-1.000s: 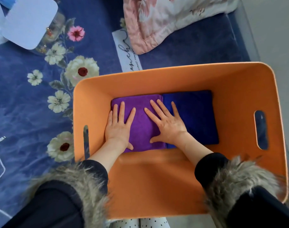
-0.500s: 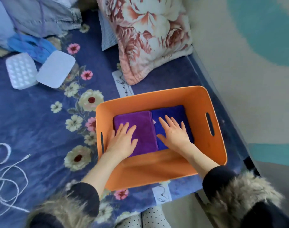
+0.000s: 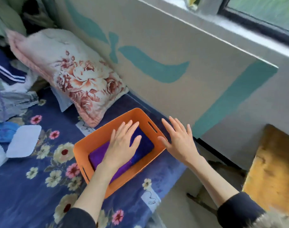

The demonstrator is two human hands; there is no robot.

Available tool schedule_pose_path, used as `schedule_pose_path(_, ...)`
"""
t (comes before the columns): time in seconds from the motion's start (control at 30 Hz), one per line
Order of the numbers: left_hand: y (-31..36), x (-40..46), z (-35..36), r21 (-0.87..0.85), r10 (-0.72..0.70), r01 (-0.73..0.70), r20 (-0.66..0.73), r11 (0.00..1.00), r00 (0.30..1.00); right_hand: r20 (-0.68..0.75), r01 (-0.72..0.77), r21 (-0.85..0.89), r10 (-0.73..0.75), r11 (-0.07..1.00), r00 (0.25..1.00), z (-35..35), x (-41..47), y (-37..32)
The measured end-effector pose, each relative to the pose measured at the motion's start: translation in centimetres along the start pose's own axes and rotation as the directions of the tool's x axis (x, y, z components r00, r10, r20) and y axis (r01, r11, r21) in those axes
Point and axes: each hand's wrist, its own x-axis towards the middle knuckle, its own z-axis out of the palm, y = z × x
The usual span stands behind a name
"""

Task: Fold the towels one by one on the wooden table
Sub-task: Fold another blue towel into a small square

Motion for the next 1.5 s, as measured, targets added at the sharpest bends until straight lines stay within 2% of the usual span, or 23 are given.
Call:
schedule_pose_path(0.1, 4.4, -0.3, 0.7, -0.049, 0.162, -0.159, 0.081, 0.986, 0.983, -0.066, -0.165, 0.017, 0.166, 0.986, 0.984, -2.1, -4.8, 1.7)
schedule_pose_path(0.23, 9.5, -2.3, 2.1, -0.118, 0.369, -0.352, 0.183, 0.928, 0.911, -0.119, -0.385, 0.07, 0.39, 0.92, 0.913, -3.6, -12.0, 3.3)
schedule_pose_path(0.43, 15.8, -6.7, 4.8, -0.185, 0.556, -0.526, 0.334, 0.83, 0.761, -0.208, -0.621, 0.244, 0.666, 0.745, 0.716, -5.6, -23.6, 4.6)
schedule_pose_path(0.6, 22.0, -12.1, 7.8, -0.249, 0.715, -0.685, 0.414, 0.685, 0.564, -0.266, -0.755, 0.305, 0.814, 0.58, 0.517, -7.1, -34.3, 4.8)
schedule_pose_path(0.77, 27.7, -20.7, 10.7, -0.343, 0.828, -0.806, 0.479, 0.483, 0.292, -0.308, -0.863, 0.345, 0.913, 0.37, 0.268, -7.8, -47.5, 2.5)
schedule_pose_path(0.93, 31.5, -32.0, 12.2, -0.476, 0.874, -0.836, 0.485, 0.274, 0.01, -0.362, -0.906, 0.399, 0.932, 0.144, -0.011, -7.6, -60.1, -3.4)
schedule_pose_path(1.17, 30.6, -51.2, 11.2, -0.662, 0.852, -0.748, 0.419, 0.05, -0.314, -0.371, -0.896, 0.424, 0.878, -0.132, -0.304, -5.1, -75.1, -17.3)
schedule_pose_path(1.37, 27.0, -66.5, 9.4, -0.797, 0.729, -0.6, 0.367, -0.074, -0.578, -0.324, -0.77, 0.508, 0.743, -0.386, -0.586, -2.0, -84.9, -30.9)
schedule_pose_path(1.5, 24.6, -75.4, 8.3, -0.854, 0.573, -0.493, 0.324, -0.166, -0.753, -0.314, -0.668, 0.542, 0.614, -0.511, -0.724, 0.0, -89.5, -38.7)
